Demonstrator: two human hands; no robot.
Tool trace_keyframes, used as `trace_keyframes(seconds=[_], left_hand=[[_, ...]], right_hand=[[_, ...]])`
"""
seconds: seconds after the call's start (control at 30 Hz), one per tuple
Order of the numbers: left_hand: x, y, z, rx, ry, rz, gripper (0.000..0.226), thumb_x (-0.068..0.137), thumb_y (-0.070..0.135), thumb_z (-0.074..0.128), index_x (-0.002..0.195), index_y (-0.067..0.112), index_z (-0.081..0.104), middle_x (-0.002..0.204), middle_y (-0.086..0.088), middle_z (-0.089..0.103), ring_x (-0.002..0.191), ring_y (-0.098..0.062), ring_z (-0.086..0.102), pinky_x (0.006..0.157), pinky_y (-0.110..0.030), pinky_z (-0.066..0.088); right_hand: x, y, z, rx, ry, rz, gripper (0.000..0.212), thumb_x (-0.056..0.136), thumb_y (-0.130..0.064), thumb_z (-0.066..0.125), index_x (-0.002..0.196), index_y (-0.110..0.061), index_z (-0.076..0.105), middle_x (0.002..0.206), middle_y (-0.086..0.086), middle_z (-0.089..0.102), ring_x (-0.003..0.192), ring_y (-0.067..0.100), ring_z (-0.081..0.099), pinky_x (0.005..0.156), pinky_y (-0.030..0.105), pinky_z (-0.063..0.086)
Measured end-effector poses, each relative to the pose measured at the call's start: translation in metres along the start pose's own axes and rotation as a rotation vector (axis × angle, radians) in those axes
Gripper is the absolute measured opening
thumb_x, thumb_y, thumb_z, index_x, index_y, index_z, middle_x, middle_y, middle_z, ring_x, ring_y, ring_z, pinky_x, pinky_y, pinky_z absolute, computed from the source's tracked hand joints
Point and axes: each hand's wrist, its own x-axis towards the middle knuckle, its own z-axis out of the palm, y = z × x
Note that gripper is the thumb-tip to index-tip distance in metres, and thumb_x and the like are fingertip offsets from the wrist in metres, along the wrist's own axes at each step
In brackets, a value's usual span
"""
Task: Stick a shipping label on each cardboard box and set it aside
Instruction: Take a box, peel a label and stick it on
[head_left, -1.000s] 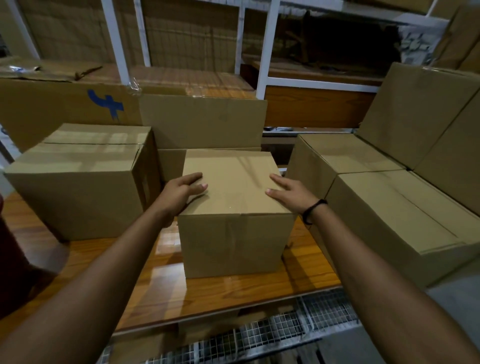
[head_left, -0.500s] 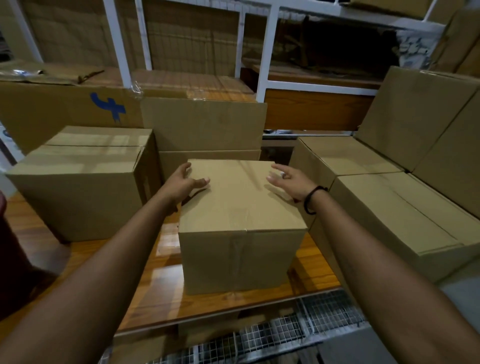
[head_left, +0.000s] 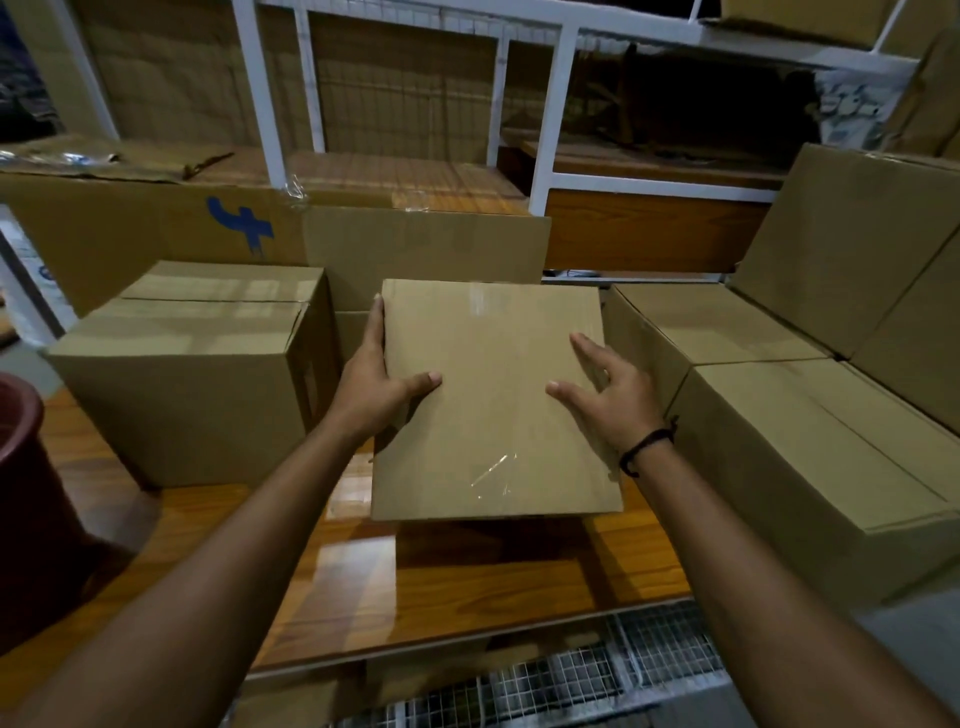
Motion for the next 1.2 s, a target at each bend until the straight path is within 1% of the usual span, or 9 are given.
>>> trace_keyframes(seconds=[0.17, 0.3, 0.37, 0.5, 0.63, 0.87, 0.97, 1.07, 1.2], left_hand=[[-0.014, -0.006, 0.007, 0.014, 0.048, 0.038, 0.115, 0.073, 0.029, 0.084, 0.154, 0.038, 0.002, 0.151, 0.001, 0.035, 0.128, -0.014, 0.038, 0.108, -0.05, 0.037], [-0.001, 0.006, -0.003, 0.028, 0.146, -0.008, 0.113, 0.068, 0.055, 0.079, 0.155, 0.036, 0.008, 0.154, -0.008, 0.034, 0.135, -0.026, 0.039, 0.106, -0.046, 0.038], [0.008, 0.014, -0.012, -0.026, 0.066, -0.085, 0.11, 0.064, 0.058, 0.077, 0.154, 0.038, 0.016, 0.153, -0.008, 0.035, 0.134, -0.029, 0.041, 0.103, -0.048, 0.043], [0.014, 0.026, -0.019, -0.116, -0.122, -0.167, 0.081, 0.067, 0.046, 0.081, 0.138, 0.03, 0.044, 0.125, 0.002, 0.055, 0.111, -0.02, 0.057, 0.071, -0.028, 0.052], [0.006, 0.024, -0.02, -0.105, -0.059, -0.105, 0.08, 0.06, 0.045, 0.084, 0.13, 0.022, 0.05, 0.117, 0.003, 0.057, 0.103, -0.015, 0.058, 0.075, -0.03, 0.055], [-0.031, -0.026, -0.001, -0.096, 0.04, -0.048, 0.075, 0.053, 0.024, 0.093, 0.118, 0.023, 0.055, 0.111, 0.015, 0.054, 0.11, -0.017, 0.056, 0.085, -0.033, 0.056], [-0.047, -0.046, 0.007, -0.092, 0.027, -0.054, 0.081, 0.048, 0.031, 0.091, 0.119, 0.026, 0.053, 0.118, 0.011, 0.053, 0.113, -0.017, 0.054, 0.092, -0.041, 0.055], [-0.057, -0.057, 0.011, -0.054, -0.001, -0.067, 0.088, 0.046, 0.041, 0.087, 0.125, 0.029, 0.051, 0.137, 0.001, 0.048, 0.117, -0.017, 0.051, 0.093, -0.042, 0.055], [-0.062, -0.065, 0.013, -0.006, -0.031, -0.027, 0.094, 0.047, 0.058, 0.085, 0.13, 0.034, 0.049, 0.152, 0.002, 0.035, 0.123, -0.015, 0.047, 0.097, -0.04, 0.052]], right_hand=[[-0.025, 0.014, 0.0, -0.047, 0.039, -0.028, 0.081, 0.073, -0.037, 0.08, 0.143, -0.036, 0.039, 0.151, 0.0, 0.038, 0.142, 0.019, 0.028, 0.111, 0.046, 0.034], [-0.029, 0.004, -0.014, -0.034, -0.001, 0.031, 0.117, 0.064, -0.035, 0.087, 0.149, -0.047, 0.006, 0.152, 0.003, 0.031, 0.136, 0.024, 0.033, 0.105, 0.053, 0.035], [-0.023, -0.008, -0.025, -0.055, -0.011, 0.096, 0.125, 0.06, -0.043, 0.086, 0.148, -0.049, -0.003, 0.154, 0.005, 0.029, 0.137, 0.028, 0.034, 0.105, 0.058, 0.036], [0.003, -0.037, -0.043, -0.028, -0.083, 0.121, 0.097, 0.071, -0.037, 0.081, 0.149, -0.033, 0.024, 0.148, 0.0, 0.039, 0.13, 0.018, 0.04, 0.092, 0.033, 0.043], [0.014, -0.048, -0.042, -0.121, -0.103, 0.071, 0.067, 0.07, -0.03, 0.083, 0.13, -0.019, 0.054, 0.122, -0.003, 0.054, 0.103, 0.006, 0.047, 0.059, 0.012, 0.035], [-0.027, -0.004, -0.007, -0.089, 0.069, -0.039, 0.068, 0.061, -0.021, 0.087, 0.122, -0.012, 0.06, 0.126, -0.01, 0.047, 0.116, 0.0, 0.036, 0.089, 0.007, 0.034], [-0.046, 0.019, 0.009, -0.121, 0.102, -0.012, 0.067, 0.06, -0.02, 0.088, 0.121, -0.012, 0.061, 0.148, 0.003, 0.041, 0.132, 0.008, 0.034, 0.105, 0.021, 0.028], [-0.06, 0.037, 0.016, -0.1, 0.093, -0.007, 0.065, 0.06, -0.02, 0.088, 0.119, -0.011, 0.063, 0.149, 0.005, 0.04, 0.135, 0.016, 0.038, 0.105, 0.02, 0.029], [-0.07, 0.049, 0.012, -0.102, 0.103, -0.076, 0.057, 0.064, -0.028, 0.086, 0.115, -0.013, 0.064, 0.145, 0.003, 0.042, 0.125, 0.005, 0.039, 0.092, -0.001, 0.031]])
